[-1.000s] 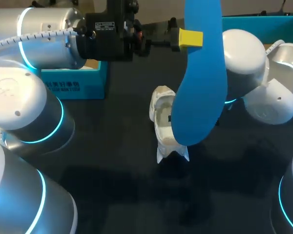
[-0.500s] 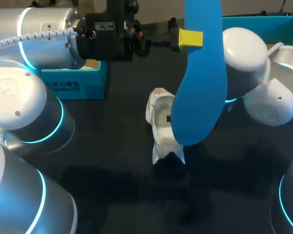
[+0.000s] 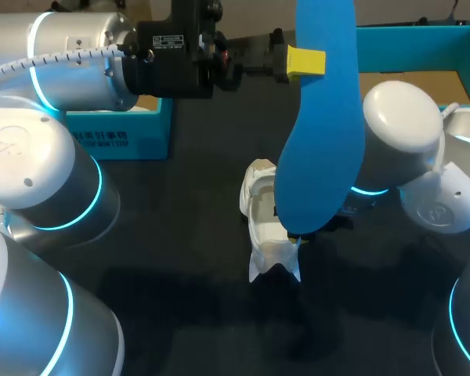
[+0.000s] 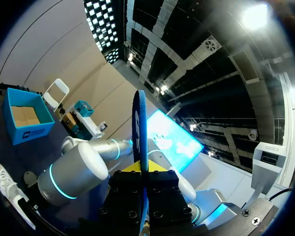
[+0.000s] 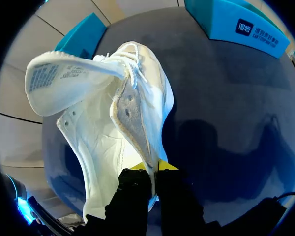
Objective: Take the shoe out of the shoebox, open the shoe tongue, remove and reinsert the insole, then place the shoe into the shoebox
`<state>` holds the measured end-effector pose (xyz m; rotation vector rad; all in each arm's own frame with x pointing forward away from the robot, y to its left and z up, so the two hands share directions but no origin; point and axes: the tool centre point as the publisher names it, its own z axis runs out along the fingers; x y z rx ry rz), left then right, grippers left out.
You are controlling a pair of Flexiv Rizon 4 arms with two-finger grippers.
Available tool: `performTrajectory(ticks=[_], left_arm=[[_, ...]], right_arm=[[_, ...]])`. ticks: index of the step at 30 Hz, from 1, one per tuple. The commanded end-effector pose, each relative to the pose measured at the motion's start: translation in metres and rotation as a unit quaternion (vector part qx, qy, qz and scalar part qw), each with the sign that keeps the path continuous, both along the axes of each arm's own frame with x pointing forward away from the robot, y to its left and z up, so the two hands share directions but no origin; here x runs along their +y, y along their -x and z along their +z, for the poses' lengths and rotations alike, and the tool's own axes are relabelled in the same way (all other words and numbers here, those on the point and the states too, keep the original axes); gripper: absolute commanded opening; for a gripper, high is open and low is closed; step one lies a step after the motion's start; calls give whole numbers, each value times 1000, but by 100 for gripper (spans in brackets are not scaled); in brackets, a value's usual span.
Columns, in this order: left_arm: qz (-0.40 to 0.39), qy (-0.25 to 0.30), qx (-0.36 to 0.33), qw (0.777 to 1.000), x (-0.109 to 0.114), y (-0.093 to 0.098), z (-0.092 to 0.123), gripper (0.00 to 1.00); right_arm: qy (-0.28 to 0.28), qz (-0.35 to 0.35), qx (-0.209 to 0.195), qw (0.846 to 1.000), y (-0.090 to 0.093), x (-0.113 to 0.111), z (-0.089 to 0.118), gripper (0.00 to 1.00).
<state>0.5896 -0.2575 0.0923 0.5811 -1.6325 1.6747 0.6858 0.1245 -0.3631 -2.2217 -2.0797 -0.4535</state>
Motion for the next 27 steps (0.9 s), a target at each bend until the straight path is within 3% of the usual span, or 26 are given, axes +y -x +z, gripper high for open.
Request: performTrajectory(ticks=[1,20,21,22,23,24,25,27], left_arm=[[2,0,1,1000,-2,1,-1,0],[2,0,1,1000,-2,1,-1,0],[2,0,1,1000,-2,1,-1,0],[2,0,1,1000,-2,1,-1,0],[2,0,1,1000,-2,1,-1,0],[2,0,1,1000,-2,1,-1,0],[2,0,1,1000,-2,1,-1,0],[2,0,1,1000,-2,1,-1,0]], right_arm=[[1,-4,-7,1000,2,5,-2,0],[8,7,-6,1000,0,9,-29,0],[6,7,-5,1000,0,9,-29,5],[5,8,-4,1000,1,9,-28,34],[4,8,-4,1000,1,9,-26,50],[1,9,-3,1000,1,8,-24,86],[1,9,-3,1000,1,8,-22,100],[0,8,-3,1000,2,7,-18,100]])
